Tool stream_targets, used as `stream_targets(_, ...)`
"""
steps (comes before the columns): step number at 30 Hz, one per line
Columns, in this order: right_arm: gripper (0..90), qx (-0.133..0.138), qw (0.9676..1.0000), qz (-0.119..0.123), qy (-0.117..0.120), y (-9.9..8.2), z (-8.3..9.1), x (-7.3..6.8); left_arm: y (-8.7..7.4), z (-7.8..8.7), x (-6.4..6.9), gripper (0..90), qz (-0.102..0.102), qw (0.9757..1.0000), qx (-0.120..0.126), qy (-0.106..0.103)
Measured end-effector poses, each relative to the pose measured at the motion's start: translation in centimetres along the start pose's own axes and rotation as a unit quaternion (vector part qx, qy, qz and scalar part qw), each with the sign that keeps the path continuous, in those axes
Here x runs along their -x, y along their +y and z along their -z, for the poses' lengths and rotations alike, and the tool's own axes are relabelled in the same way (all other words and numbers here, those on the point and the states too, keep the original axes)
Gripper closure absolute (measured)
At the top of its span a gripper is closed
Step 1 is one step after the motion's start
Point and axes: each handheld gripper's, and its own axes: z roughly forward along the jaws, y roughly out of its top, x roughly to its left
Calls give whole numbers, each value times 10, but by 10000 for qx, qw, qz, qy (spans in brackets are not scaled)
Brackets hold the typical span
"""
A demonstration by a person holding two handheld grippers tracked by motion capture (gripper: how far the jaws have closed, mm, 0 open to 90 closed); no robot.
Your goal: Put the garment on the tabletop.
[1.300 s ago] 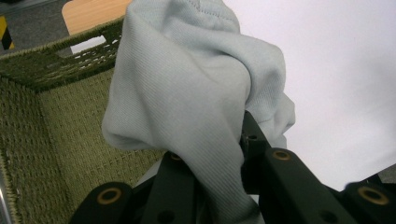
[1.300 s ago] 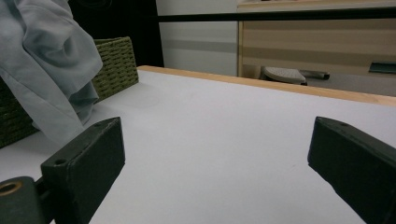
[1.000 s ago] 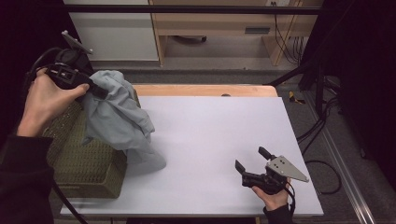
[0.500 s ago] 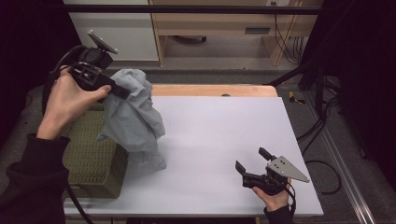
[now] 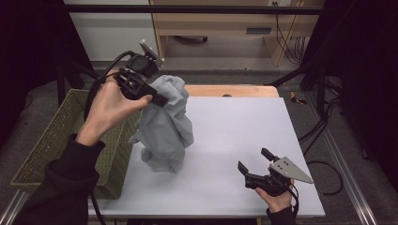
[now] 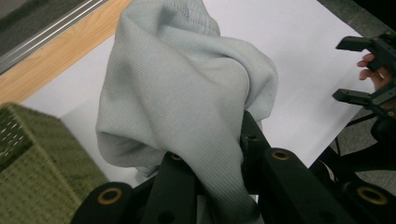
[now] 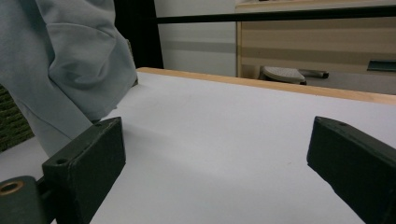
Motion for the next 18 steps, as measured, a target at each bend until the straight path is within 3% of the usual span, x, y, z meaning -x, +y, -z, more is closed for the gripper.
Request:
stream_targets(6,45,-27,10000,37,-2,0,0,-1,6,-18,15,792,-170,9998,-27,-95)
stream_targets(11,44,9,9999,153,28,-1,0,-1,2,-41,18,792,-274,9992,-171,-214)
stream_targets(13,44,-22,9999,98,29,-1,0,-1,1,-46,18,792,-325,9990,-219,-220)
stream_targets(14,44,-61,10000,38,18,-1,0,-2,-2,-56,20,792,-297,9990,-237,-253)
stream_targets(18,44,-58,10000,66,13,-2,-1,-2,-6,-70,19,792,-330,9985,-288,-338)
